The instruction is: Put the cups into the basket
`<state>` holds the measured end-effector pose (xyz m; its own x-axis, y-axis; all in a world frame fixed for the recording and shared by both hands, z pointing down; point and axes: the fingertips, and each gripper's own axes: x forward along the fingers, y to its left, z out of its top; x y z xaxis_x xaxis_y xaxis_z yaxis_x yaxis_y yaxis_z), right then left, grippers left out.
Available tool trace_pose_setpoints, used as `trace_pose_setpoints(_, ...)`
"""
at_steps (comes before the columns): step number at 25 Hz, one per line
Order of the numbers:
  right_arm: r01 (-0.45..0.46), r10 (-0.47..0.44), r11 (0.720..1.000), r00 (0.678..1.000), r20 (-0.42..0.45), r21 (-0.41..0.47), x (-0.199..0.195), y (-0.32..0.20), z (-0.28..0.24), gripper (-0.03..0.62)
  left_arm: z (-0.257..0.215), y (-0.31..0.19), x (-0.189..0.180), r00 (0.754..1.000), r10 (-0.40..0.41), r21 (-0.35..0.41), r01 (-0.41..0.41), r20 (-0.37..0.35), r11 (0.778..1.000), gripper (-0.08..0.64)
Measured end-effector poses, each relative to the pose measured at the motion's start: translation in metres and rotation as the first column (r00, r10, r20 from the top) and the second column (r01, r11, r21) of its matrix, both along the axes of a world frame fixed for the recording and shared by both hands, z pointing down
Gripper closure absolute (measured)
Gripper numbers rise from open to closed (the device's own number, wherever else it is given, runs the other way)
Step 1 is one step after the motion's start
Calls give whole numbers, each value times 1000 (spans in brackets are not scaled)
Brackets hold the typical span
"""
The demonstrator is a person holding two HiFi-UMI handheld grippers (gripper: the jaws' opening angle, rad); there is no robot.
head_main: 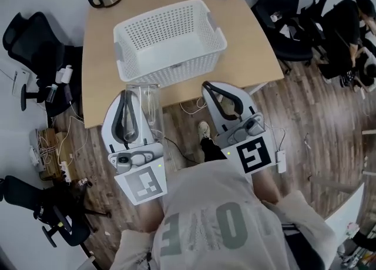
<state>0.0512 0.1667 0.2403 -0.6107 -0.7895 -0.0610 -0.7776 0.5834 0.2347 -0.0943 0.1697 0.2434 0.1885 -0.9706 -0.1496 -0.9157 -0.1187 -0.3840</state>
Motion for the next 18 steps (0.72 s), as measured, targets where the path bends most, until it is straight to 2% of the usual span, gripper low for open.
trace_pose_setpoints(7,51,-51,999,999,-5,-6,7,-107,-11,594,-39,-93,17,997,-40,17,41,-62,999,523)
trace_pose_setpoints(13,107,-108,994,994,-31,-19,-3,-173,-5,594,-33,-156,22,997,-73,5,73,-4,997,523)
trace_pose_setpoints(18,131,-132,991,990,-42,-36,-7,-204,0,594,-28,-186,27,996,-77,-13,78,37,997,523)
